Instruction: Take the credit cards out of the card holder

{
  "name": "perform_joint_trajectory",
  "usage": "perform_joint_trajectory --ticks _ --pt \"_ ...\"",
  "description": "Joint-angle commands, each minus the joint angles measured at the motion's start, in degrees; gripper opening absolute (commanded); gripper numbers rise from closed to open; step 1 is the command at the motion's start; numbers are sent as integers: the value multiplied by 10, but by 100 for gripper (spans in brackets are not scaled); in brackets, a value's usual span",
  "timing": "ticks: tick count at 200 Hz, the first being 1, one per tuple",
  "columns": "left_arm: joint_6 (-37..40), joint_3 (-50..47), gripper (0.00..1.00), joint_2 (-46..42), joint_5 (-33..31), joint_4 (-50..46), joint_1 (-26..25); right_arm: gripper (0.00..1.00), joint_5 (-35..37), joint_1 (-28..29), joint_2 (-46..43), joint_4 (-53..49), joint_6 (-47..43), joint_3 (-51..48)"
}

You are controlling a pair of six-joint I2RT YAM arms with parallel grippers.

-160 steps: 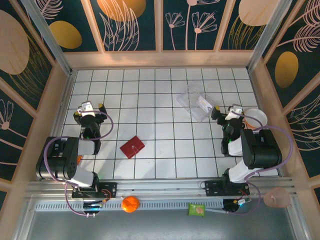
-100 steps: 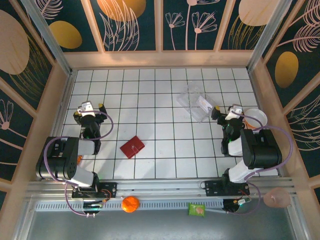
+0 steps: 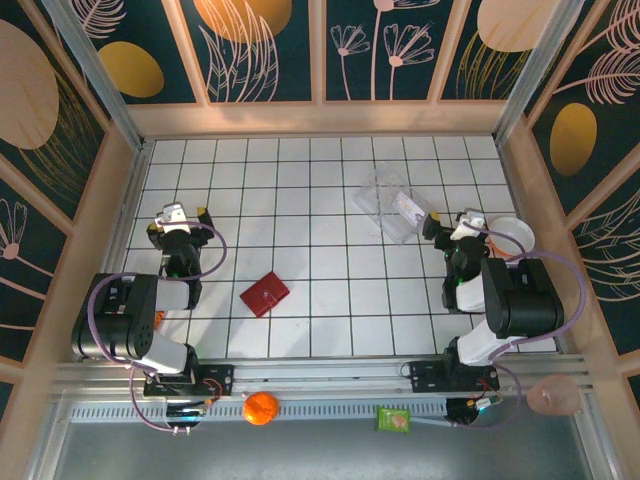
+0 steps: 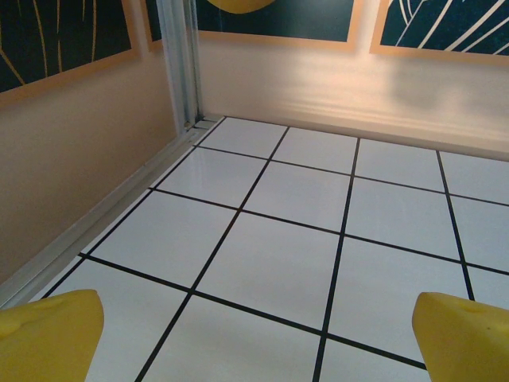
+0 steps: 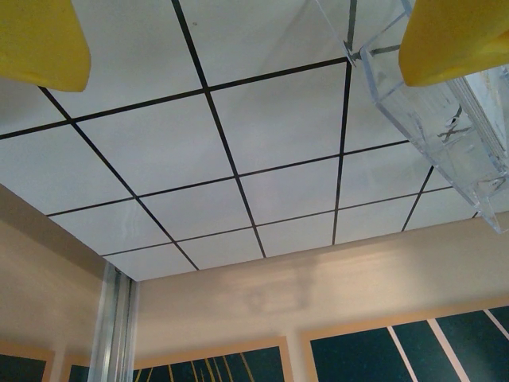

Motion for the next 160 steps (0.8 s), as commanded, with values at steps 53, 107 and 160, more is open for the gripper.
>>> perform_joint_trajectory --ticks 53,107,160 --pt "-8 10 99 -5 -4 5 1 99 -2 3 1 31 -1 -2" --pt "-9 9 99 -5 -4 5 2 99 -3 3 1 30 -1 -2" --pt "-18 26 99 -13 -29 -29 2 99 2 -6 -14 8 11 5"
